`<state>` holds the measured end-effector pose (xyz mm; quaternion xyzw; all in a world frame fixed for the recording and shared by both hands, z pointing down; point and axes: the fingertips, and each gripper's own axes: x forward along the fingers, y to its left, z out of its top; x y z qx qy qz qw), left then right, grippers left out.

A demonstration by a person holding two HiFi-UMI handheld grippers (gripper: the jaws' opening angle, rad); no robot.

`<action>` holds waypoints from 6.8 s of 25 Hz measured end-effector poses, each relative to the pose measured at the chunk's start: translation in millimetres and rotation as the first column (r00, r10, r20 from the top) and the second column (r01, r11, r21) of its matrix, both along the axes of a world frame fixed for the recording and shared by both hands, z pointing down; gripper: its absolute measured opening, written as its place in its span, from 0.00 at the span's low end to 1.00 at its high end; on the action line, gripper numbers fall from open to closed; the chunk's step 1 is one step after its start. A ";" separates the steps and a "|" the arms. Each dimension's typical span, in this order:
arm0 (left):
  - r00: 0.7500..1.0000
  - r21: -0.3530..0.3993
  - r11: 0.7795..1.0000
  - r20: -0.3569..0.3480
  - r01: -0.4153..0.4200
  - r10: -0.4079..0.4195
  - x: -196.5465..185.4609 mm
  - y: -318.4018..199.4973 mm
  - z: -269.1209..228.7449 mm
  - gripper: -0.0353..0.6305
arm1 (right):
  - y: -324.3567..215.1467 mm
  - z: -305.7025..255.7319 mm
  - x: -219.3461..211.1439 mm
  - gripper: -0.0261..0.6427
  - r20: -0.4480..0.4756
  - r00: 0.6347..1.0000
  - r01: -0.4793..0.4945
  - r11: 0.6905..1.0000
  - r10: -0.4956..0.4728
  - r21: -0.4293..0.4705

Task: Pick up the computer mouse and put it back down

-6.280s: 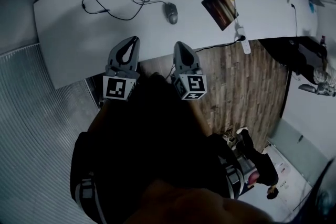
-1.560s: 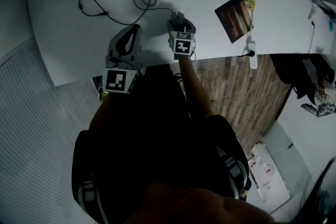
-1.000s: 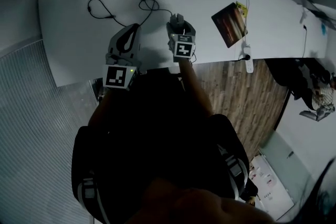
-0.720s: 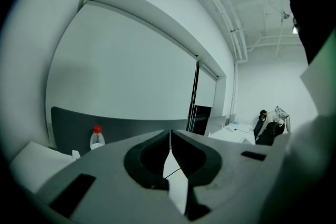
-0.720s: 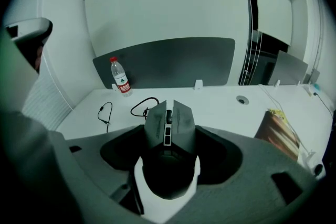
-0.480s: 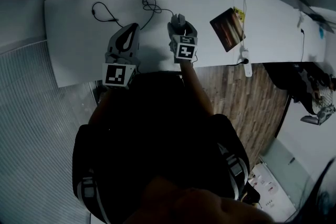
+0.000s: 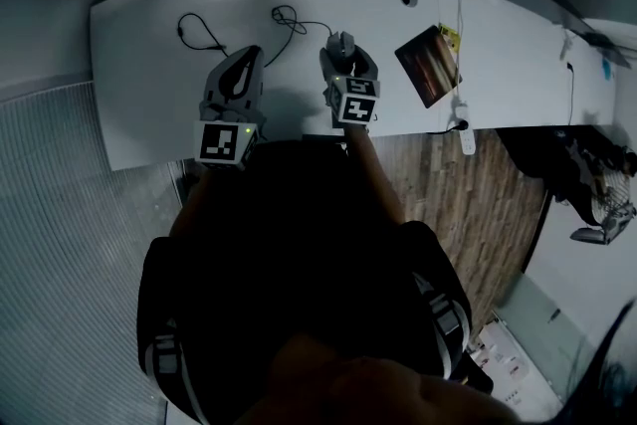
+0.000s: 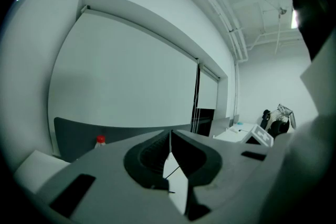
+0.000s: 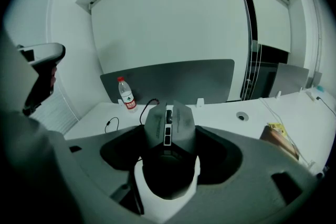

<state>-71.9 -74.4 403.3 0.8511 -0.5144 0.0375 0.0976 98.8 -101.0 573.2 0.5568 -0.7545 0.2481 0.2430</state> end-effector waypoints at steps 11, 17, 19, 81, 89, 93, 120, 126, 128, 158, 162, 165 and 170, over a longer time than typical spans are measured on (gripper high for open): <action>1.000 0.010 1.000 -0.015 0.026 -0.026 1.4 0.4 -5.3 0.07 | -1.1 -53.0 -3.1 0.47 0.057 0.998 0.011 0.995 -0.017 0.103; 1.000 -0.005 1.000 -0.018 0.021 -0.021 5.9 1.6 -4.0 0.07 | 0.5 -90.6 -1.8 0.47 0.075 0.997 0.016 0.982 -0.031 0.186; 1.000 0.010 1.000 -0.013 0.012 -0.012 6.5 1.6 -4.5 0.07 | 0.9 -102.3 -2.4 0.47 0.076 0.996 0.021 0.976 -0.038 0.216; 1.000 0.018 1.000 -0.008 -0.013 0.013 22.1 -0.4 -2.5 0.07 | 19.8 -153.4 12.1 0.47 0.148 0.988 -0.020 0.944 -0.031 0.329; 1.000 0.017 1.000 -0.003 0.001 -0.001 24.5 -6.7 -2.6 0.07 | 9.8 -132.0 19.1 0.47 0.134 0.991 -0.011 0.957 -0.029 0.291; 1.000 0.015 1.000 -0.004 0.007 -0.007 25.2 -9.7 -1.6 0.07 | 4.8 -119.5 21.8 0.47 0.125 0.992 -0.007 0.963 -0.028 0.269; 0.999 0.025 0.999 -0.020 0.040 -0.039 24.0 -14.9 -3.4 0.07 | -4.5 -12.9 30.5 0.47 0.058 0.998 0.020 0.999 -0.022 0.046; 0.998 0.027 0.999 -0.037 0.046 -0.045 23.3 -16.5 -6.8 0.07 | -6.3 7.4 35.7 0.47 0.035 0.999 0.024 1.000 -0.024 -0.002; 0.998 0.026 0.998 -0.039 0.050 -0.049 22.7 -16.8 -7.1 0.07 | -7.9 13.8 36.8 0.47 0.030 0.999 0.024 1.000 -0.023 -0.011; 0.998 0.021 0.999 -0.030 0.049 -0.048 20.8 -21.9 0.8 0.07 | -10.6 137.6 38.9 0.47 -0.044 0.998 0.041 0.965 -0.055 -0.259; 0.999 0.009 0.999 -0.020 0.045 -0.045 22.2 -23.3 2.1 0.07 | -8.3 153.8 39.7 0.47 -0.044 0.997 0.041 0.954 -0.056 -0.298; 0.999 0.017 0.999 -0.023 0.035 -0.034 24.8 -24.4 0.7 0.07 | -8.0 165.1 41.3 0.47 -0.054 0.996 0.043 0.946 -0.064 -0.321; 0.999 -0.004 0.999 -0.011 0.039 -0.039 22.7 -25.4 5.3 0.07 | -6.8 180.5 42.5 0.47 -0.062 0.996 0.044 0.934 -0.071 -0.355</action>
